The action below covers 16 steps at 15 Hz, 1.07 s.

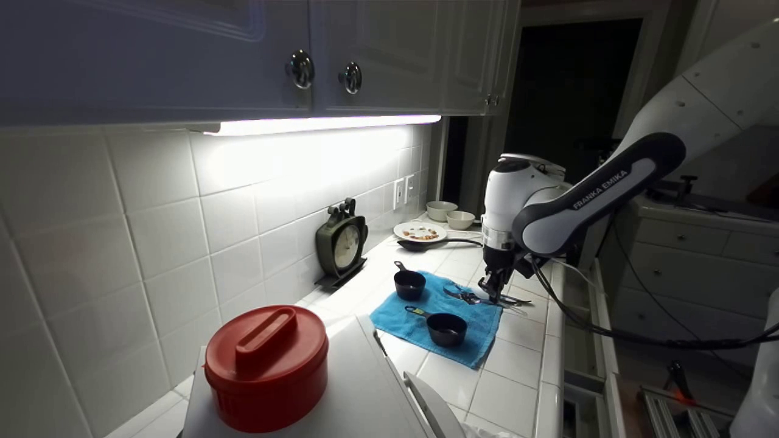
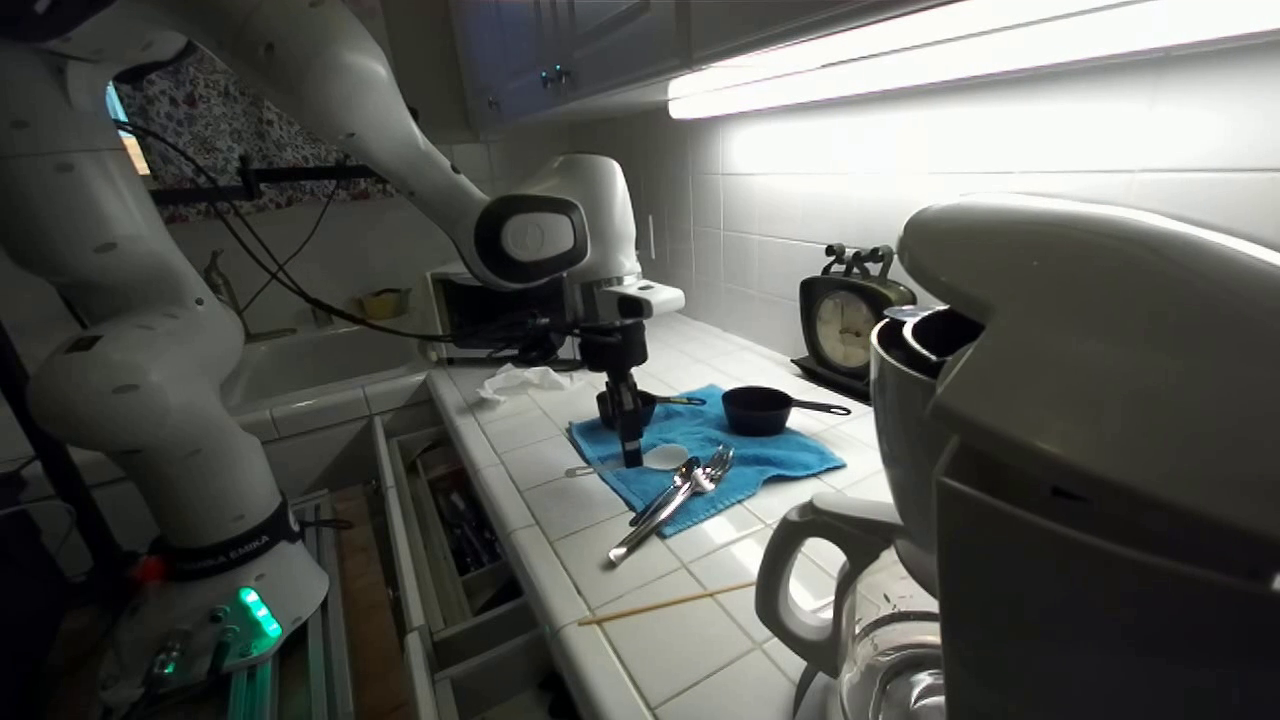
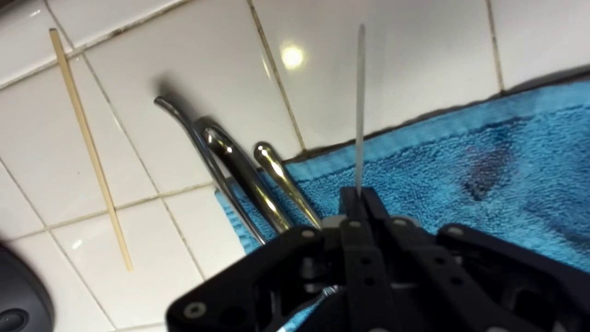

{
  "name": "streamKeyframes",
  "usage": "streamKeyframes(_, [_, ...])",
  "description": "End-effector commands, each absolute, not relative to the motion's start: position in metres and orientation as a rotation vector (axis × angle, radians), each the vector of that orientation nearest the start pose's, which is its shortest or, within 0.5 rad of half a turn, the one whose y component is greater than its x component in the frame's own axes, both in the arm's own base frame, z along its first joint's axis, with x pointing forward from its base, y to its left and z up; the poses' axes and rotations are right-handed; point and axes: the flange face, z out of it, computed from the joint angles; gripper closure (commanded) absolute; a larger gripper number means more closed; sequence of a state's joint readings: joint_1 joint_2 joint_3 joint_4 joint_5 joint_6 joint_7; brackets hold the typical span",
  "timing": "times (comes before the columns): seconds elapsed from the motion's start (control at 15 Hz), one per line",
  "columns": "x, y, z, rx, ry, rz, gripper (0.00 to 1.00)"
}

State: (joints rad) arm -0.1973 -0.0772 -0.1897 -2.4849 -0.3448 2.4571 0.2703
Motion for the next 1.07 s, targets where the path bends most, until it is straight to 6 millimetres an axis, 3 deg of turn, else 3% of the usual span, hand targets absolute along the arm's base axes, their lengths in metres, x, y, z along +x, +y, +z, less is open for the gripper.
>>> streamKeyframes(0.0, [0.446,-0.169,0.324,-3.371,0.492,-0.099,0.95])
streamKeyframes(0.27, [0.452,-0.159,0.319,-3.384,0.344,-0.127,0.95])
streamKeyframes(1.0, [0.447,-0.155,0.31,-3.407,0.005,-0.132,0.95])
